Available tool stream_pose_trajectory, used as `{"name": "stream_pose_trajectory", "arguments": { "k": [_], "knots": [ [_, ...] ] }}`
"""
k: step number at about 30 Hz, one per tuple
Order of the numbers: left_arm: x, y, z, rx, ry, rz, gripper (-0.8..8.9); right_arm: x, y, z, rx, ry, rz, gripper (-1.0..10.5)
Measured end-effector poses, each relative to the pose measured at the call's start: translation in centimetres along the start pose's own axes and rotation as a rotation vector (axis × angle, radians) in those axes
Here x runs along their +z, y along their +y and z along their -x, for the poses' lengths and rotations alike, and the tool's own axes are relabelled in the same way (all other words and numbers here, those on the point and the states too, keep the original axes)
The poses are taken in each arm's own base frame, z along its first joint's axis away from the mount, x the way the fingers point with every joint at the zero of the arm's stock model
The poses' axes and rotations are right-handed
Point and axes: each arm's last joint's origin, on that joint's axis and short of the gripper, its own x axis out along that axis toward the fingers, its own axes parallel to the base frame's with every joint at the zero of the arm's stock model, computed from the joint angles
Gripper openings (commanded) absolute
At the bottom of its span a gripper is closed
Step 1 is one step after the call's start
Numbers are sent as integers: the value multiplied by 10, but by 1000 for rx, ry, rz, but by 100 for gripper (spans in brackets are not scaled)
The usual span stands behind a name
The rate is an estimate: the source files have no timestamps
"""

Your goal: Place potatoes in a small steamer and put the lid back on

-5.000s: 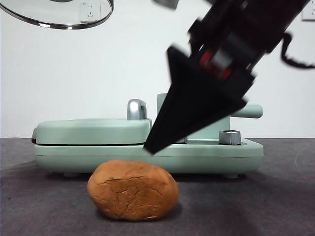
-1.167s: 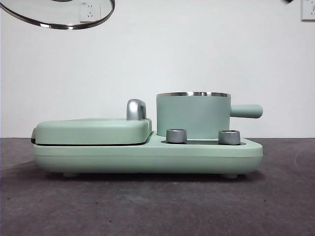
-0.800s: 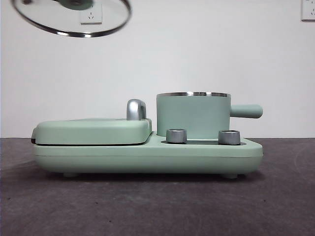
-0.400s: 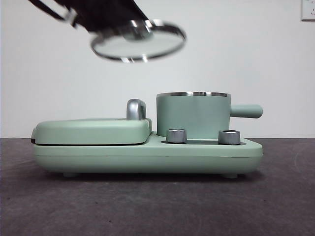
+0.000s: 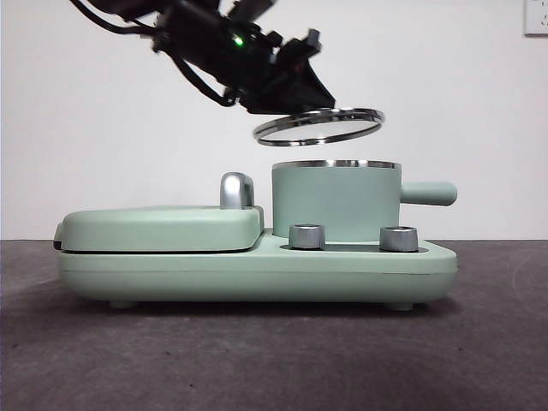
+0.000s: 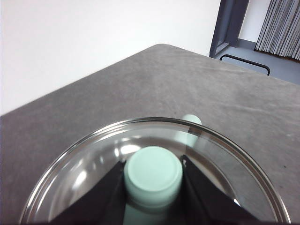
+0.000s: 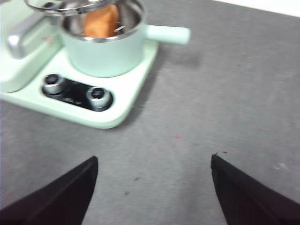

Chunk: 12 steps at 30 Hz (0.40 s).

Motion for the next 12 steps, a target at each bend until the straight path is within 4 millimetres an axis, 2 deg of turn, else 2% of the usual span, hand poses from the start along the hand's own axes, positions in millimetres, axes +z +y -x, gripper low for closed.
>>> {"name": "stream_pose_trajectory", "arguments": {
  "k": [3,12],
  "knots": [
    [1,3,-17,-6,-7,-28,15,0,-1,0,-23,-3,0,370],
    [-8,0,-25,-18,11,-64,15,0,-1,0,-25,-3,0,370]
  ]
}}
